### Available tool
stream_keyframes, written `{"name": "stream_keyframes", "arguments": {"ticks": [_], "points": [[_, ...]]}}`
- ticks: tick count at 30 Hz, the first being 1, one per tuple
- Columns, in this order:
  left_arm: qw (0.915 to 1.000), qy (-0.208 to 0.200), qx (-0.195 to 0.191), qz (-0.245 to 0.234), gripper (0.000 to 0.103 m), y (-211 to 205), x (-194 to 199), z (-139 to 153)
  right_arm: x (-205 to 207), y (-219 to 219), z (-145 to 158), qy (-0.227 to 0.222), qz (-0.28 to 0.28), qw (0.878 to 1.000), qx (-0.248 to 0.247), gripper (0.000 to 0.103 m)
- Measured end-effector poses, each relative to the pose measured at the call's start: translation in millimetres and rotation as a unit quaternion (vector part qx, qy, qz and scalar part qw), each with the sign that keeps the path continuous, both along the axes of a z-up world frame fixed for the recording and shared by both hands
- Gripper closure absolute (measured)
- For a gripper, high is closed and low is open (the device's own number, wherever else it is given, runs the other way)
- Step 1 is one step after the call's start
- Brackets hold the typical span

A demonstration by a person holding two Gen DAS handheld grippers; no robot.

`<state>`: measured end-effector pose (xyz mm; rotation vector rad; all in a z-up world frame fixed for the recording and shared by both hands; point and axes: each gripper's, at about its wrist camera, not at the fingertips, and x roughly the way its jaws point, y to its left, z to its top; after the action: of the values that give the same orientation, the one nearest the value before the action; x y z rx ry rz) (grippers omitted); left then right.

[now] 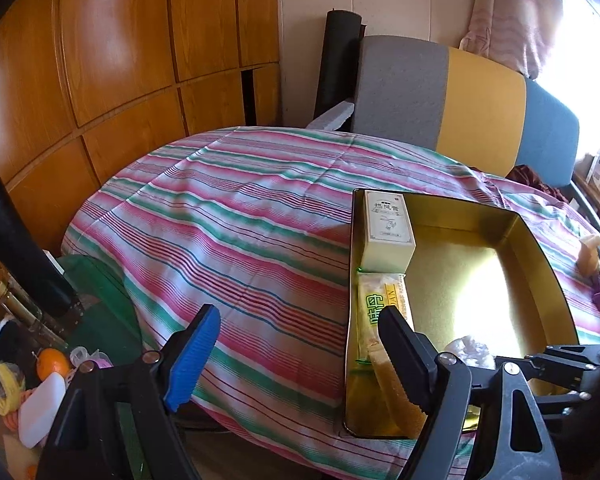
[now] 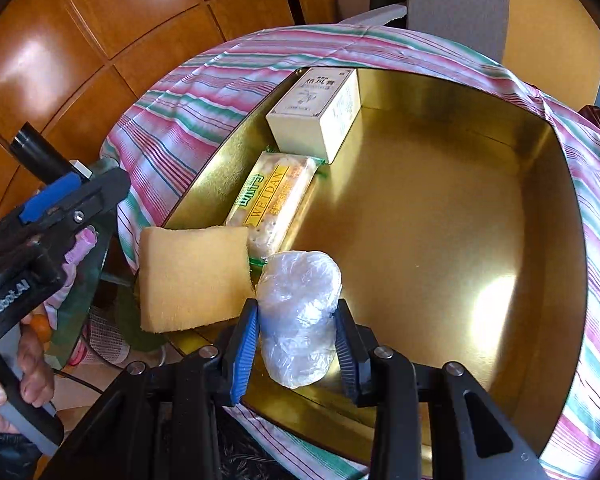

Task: Organize objects
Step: 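Lower the plastic-wrapped bundle into the tray beside the sponge, open right gripper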

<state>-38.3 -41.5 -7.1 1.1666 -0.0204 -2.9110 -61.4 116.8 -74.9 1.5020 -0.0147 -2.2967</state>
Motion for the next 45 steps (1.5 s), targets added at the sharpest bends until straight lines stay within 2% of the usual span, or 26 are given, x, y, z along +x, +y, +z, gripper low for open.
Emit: {"name": "stream_keyframes", "arguments": {"ticks": [3, 6, 10, 16, 23, 28, 32, 38, 45], "points": [[1.0000, 0.004, -0.006, 0.001, 0.018, 1.2, 1.1, 0.7, 2.0, -4.8, -2.9, 0.002, 0.010, 1.000, -0.004, 0.066], [0.9999, 0.009, -0.014, 0.000, 0.018, 3.9, 3.4, 2.0, 3.0, -5.9, -3.5, 0.004, 0.012, 1.000, -0.013, 0.060], [0.9996, 0.018, -0.021, -0.001, 0.018, 6.1, 6.1, 5.9, 8.4, -3.3, 4.5, 0.020, 0.007, 1.000, -0.014, 0.058], [0.9992, 0.029, -0.028, -0.003, 0.017, 8.9, 9.6, 11.0, 17.6, 6.4, 25.2, 0.062, -0.026, 0.998, -0.002, 0.057], [0.9985, 0.040, -0.035, -0.009, 0.016, 14.1, 13.3, 15.5, 16.5, 20.4, 40.1, 0.089, -0.063, 0.994, 0.008, 0.057], [0.9985, 0.039, -0.035, -0.015, 0.016, 15.9, 13.9, 14.9, 20.8, 27.2, 50.2, 0.119, -0.087, 0.988, 0.034, 0.057], [0.9987, 0.037, -0.031, -0.015, 0.010, 15.7, 13.6, 14.3, 24.8, 35.9, 59.9, 0.142, -0.109, 0.982, 0.054, 0.057], [0.9985, 0.036, -0.039, -0.009, 0.010, 17.3, 11.1, 15.0, 32.5, 54.0, 74.3, 0.168, -0.137, 0.973, 0.075, 0.057], [0.9982, 0.033, -0.046, -0.019, 0.010, 28.4, 9.3, 16.9, 40.9, 73.4, 84.5, 0.183, -0.155, 0.967, 0.081, 0.057]]}}
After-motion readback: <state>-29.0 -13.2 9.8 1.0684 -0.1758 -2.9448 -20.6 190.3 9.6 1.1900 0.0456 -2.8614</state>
